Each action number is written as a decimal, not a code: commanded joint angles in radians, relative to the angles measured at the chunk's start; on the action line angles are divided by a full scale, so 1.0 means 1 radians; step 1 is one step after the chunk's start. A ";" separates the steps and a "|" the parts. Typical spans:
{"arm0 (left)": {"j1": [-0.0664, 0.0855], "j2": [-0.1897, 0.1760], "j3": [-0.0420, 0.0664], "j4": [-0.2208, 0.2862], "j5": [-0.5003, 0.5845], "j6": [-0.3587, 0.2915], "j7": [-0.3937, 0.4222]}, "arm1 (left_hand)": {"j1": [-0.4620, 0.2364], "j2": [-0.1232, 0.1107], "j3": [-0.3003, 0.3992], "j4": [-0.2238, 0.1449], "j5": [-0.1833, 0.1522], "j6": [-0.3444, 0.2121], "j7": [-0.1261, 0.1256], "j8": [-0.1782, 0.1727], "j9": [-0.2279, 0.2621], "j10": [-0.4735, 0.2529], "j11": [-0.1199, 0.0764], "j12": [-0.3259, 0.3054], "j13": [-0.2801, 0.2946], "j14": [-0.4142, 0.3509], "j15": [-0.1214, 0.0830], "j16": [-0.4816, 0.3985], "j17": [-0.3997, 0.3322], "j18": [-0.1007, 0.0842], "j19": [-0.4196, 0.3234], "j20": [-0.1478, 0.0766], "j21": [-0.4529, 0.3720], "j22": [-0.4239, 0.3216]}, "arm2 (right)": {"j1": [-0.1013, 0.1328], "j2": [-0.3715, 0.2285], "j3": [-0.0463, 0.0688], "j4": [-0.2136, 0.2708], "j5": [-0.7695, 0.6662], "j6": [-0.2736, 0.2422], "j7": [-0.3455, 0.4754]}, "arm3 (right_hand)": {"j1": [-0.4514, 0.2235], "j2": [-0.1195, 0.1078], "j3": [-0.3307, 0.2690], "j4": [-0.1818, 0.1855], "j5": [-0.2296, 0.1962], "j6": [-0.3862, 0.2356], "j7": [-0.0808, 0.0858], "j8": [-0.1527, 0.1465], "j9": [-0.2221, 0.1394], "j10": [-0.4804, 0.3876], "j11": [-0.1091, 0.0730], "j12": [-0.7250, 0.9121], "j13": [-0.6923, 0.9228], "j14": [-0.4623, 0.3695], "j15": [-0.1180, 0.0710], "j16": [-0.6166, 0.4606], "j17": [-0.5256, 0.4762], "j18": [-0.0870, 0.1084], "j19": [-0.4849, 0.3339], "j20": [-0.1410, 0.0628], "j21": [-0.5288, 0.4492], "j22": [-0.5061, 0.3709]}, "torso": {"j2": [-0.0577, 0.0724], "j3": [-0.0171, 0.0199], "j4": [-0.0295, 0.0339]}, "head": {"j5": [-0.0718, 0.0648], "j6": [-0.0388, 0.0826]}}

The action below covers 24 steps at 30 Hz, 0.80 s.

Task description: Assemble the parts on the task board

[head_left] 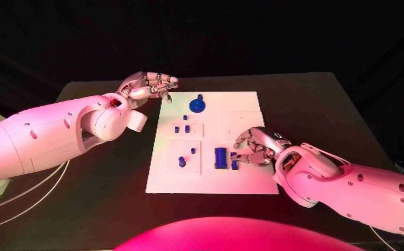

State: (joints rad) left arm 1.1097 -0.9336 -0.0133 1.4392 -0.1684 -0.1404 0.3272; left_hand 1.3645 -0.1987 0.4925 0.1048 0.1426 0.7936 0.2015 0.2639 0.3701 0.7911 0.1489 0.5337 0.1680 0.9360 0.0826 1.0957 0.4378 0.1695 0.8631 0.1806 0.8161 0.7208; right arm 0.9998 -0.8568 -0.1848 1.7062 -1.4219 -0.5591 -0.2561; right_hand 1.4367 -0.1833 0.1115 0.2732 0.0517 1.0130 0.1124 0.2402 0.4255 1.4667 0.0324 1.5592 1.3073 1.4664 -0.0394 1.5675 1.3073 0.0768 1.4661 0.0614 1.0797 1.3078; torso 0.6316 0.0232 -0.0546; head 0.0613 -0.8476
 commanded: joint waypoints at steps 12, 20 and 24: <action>-0.002 0.019 0.000 -0.014 0.047 -0.016 0.040 | 0.022 -0.001 -0.020 0.019 -0.002 -0.009 0.000 0.010 -0.004 -0.010 0.006 0.021 -0.003 -0.073 0.009 -0.040 -0.024 0.011 -0.027 0.008 -0.061 -0.029 | 0.094 -0.031 0.011 -0.029 0.596 -0.137 0.491 | -0.055 0.058 -0.118 0.017 0.001 -0.065 0.019 -0.009 -0.019 0.001 0.018 -0.143 0.170 0.074 0.018 -0.052 0.162 0.043 -0.048 0.019 -0.344 0.078 | -0.018 -0.0119 -0.0098 | -0.012 0.037; -0.007 0.061 0.000 -0.068 0.115 -0.074 0.084 | 0.040 -0.002 -0.027 0.050 -0.001 -0.008 -0.002 0.020 -0.008 0.021 0.011 0.031 -0.018 -0.162 0.029 -0.183 -0.102 0.010 -0.075 0.033 -0.203 -0.112 | 0.152 0.014 0.022 -0.203 0.935 -0.053 0.606 | 0.031 0.107 -0.142 0.014 0.004 -0.105 0.036 0.012 -0.025 -0.358 0.036 -0.654 -0.181 -0.136 0.038 -0.431 -0.300 0.106 -0.231 0.043 -0.929 -0.146 | -0.040 -0.0263 -0.0110 | -0.015 0.072; -0.009 0.100 0.000 -0.126 0.171 -0.116 0.121 | 0.052 -0.007 -0.024 0.075 -0.001 -0.003 -0.011 0.031 -0.010 0.048 0.027 -0.056 -0.078 -0.192 0.059 -0.400 -0.184 0.009 -0.124 0.070 -0.386 -0.230 | 0.166 0.066 0.033 -0.338 1.083 -0.005 0.667 | 0.071 0.134 -0.154 0.014 0.009 -0.129 0.047 0.042 -0.027 -0.469 0.050 -0.941 -0.458 -0.285 0.058 -0.777 -0.579 0.105 -0.291 0.065 -1.020 -0.294 | -0.048 -0.0281 -0.0108 | -0.017 0.104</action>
State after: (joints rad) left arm 1.1009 -0.8454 -0.0139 1.3298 -0.0774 -0.1981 0.3825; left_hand 1.4108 -0.2055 0.4695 0.1758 0.1426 0.7910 0.1972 0.2909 0.3611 0.8345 0.1753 0.4874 0.0966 0.7457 0.1351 0.7197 0.2632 0.1693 0.7482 0.2486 0.4518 0.5038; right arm 1.1643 -0.8033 -0.1532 1.4004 -0.5583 -0.6375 0.2975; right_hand 1.5032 -0.0500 -0.0364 0.2880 0.0559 0.8864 0.1597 0.2792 0.3989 1.0159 0.0894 0.6399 0.8688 1.1913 0.0164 0.8136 0.7452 0.1703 1.1798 0.1259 0.0667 1.0249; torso 0.5929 -0.0014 -0.0654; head 0.0452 -0.7632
